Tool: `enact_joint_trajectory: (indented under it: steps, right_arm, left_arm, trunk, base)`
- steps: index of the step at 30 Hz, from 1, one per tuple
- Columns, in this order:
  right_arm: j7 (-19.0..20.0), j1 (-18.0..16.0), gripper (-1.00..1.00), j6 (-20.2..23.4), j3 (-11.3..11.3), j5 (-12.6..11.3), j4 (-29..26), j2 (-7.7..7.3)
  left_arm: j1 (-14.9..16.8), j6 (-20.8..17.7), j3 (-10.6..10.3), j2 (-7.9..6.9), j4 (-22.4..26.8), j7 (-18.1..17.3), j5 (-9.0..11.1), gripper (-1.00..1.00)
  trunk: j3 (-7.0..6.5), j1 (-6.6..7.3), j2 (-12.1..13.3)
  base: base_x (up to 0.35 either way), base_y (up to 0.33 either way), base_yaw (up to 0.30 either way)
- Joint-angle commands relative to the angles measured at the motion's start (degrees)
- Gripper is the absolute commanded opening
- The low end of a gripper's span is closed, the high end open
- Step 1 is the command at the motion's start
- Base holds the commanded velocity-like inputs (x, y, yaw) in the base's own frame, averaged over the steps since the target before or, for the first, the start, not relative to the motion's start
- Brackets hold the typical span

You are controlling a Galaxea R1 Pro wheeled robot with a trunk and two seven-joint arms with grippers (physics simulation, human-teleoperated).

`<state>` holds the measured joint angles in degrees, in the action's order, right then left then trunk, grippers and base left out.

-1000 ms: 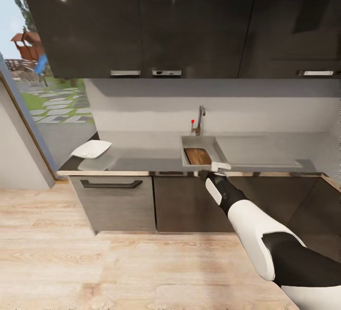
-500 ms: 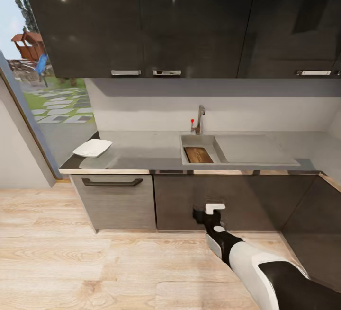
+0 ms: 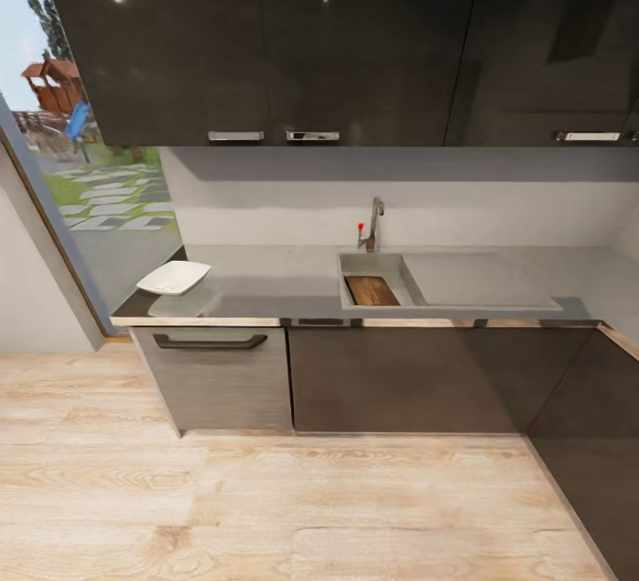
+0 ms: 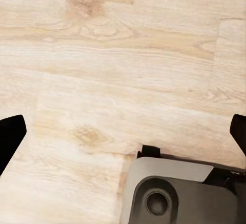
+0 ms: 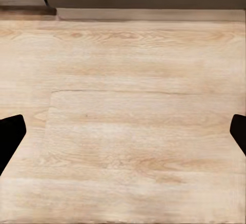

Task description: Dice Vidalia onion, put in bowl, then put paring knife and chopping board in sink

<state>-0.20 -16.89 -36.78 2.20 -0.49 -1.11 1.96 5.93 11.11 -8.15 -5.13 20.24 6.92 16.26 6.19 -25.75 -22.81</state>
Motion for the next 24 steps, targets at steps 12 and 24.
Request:
enact_joint_trajectory:
  steps: [12,24]
  right_arm:
    - [-0.13,0.81,1.00,-6.08,-0.43,-0.58,-2.34,-0.12]
    - [-0.15,0.81,1.00,-6.72,-0.52,-0.57,-2.07,-0.45]
  left_arm:
    - [0.04,6.87,-0.90,-0.73,-5.18,0.12,0.45,1.00]
    - [0.04,6.82,-0.97,-0.67,-5.21,0.11,0.46,1.00]
  trunk:
    - [-0.22,-0.03,-0.12]
    - [-1.29,-0.03,-0.12]
  base:
    - [0.000,0.000,0.000]
    - [0.000,0.000,0.000]
